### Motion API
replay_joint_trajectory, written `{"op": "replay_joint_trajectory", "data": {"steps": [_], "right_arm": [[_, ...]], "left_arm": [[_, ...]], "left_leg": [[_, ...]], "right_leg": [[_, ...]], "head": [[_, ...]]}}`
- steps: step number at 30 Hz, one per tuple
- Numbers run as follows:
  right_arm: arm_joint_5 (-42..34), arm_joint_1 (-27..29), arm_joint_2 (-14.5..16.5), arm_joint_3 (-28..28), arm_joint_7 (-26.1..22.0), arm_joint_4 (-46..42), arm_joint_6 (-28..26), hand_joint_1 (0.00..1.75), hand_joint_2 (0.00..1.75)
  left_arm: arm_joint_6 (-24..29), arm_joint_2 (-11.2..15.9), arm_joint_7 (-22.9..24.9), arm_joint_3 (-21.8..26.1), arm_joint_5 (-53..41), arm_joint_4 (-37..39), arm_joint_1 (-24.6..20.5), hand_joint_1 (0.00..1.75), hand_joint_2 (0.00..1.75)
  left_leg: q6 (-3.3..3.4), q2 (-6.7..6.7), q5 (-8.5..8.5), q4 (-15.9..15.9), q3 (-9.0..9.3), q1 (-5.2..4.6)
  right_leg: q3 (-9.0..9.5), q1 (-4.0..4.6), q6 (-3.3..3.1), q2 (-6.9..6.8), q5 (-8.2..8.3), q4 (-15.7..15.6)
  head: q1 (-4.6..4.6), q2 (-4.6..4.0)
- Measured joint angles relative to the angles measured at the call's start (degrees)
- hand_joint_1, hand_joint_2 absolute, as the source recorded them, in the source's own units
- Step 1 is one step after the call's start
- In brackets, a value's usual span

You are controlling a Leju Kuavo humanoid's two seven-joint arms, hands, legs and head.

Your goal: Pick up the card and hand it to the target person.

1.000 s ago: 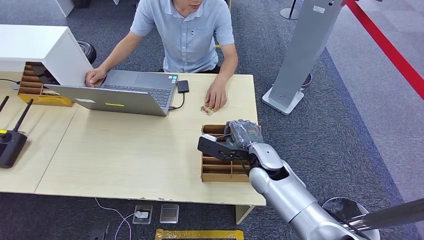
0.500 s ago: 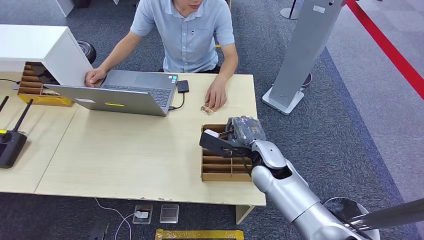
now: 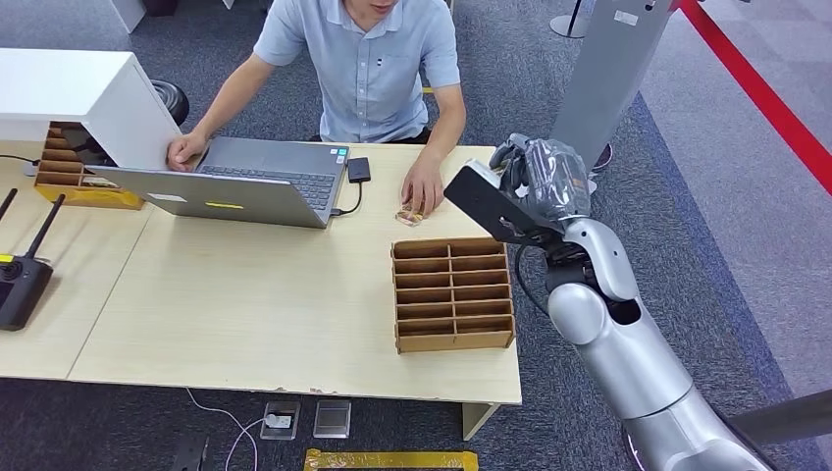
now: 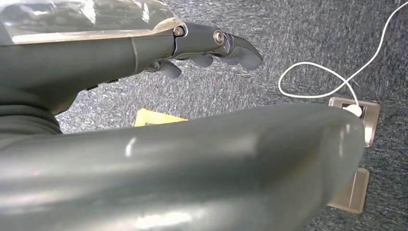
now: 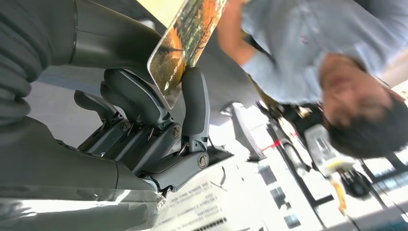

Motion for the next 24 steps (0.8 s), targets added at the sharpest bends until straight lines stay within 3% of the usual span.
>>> {"op": "replay_joint_trajectory", "data": {"steps": [12, 19, 24], "right_arm": [[-1.2, -0.5, 1.6, -3.0, -12.6, 3.6, -11.2, 1.75, 1.75], [-3.1, -3.4, 4.6, -3.8, -22.8, 16.0, -22.4, 1.75, 1.75], [-4.2, -6.1, 7.3, -3.9, -25.8, 26.1, -26.4, 1.75, 1.75]], "left_arm": [[-0.8, -0.6, -0.1, 0.0, -1.8, 0.0, -0.1, 0.0, 0.0], [-1.1, -0.9, -0.4, 0.0, -3.1, 0.0, -0.1, 0.0, 0.0], [-1.1, -1.2, -0.6, 0.0, -3.7, 0.0, -0.2, 0.0, 0.0]], "left_leg": [[0.0, -0.01, 0.0, 0.0, -0.03, 0.0], [0.0, -0.01, 0.0, 0.0, -0.04, 0.0], [0.0, -0.02, 0.0, 0.0, -0.04, 0.0]], "right_leg": [[0.01, 0.01, 0.0, 0.0, 0.0, 0.0], [0.01, 0.01, 0.0, -0.01, 0.0, 0.0], [0.0, 0.01, 0.0, -0.01, 0.0, 0.0]], "head": [[0.01, 0.0], [0.01, 0.01], [0.02, 0.0]]}}
